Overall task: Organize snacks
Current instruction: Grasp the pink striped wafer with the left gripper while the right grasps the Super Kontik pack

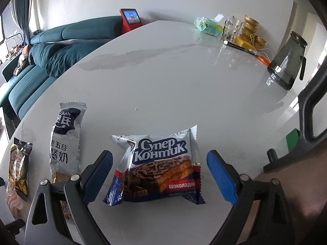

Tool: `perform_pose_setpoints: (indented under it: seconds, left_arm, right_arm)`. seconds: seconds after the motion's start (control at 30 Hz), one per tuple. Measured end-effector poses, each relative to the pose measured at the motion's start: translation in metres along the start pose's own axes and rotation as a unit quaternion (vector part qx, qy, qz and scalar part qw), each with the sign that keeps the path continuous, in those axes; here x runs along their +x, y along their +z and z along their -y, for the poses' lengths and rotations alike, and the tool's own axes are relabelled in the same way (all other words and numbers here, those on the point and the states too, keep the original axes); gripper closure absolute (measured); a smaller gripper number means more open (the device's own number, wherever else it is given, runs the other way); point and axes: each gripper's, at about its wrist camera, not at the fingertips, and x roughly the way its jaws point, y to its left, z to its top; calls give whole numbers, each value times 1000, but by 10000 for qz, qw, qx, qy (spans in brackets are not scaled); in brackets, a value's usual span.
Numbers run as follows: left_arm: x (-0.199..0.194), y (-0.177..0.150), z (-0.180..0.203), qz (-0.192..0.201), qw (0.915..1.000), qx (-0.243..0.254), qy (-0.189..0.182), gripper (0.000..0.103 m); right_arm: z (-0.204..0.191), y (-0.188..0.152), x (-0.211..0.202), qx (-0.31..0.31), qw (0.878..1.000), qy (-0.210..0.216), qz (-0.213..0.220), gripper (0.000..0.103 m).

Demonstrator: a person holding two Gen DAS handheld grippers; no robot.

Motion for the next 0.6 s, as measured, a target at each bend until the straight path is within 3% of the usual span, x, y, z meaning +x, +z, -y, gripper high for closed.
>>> perform_pose_setpoints:
  seconds: [0.07, 0.13, 0.23, 0.37, 0.6]
  left_arm:
    - [0, 1, 0, -7, 10000, 26, -15, 22]
    - [1, 2, -1, -11, 10000, 33, -19, 22]
    - [2, 3, -2, -26, 10000, 45, -31, 22]
    - [2, 5, -4, -11, 10000, 21, -25, 23]
    - [1, 8, -1, 72, 10000, 54, -31, 42]
  right_arm:
    - [0, -1, 3, 14, 10000, 31, -26, 0]
    - [1, -1, 6, 45, 10000, 51, -45, 11]
    - [5, -1, 9, 132, 9999, 97, -56, 12]
    - [7, -2, 12, 160, 9997, 164, -63, 23]
    - [9, -5, 12, 194, 9994, 296, -33, 32]
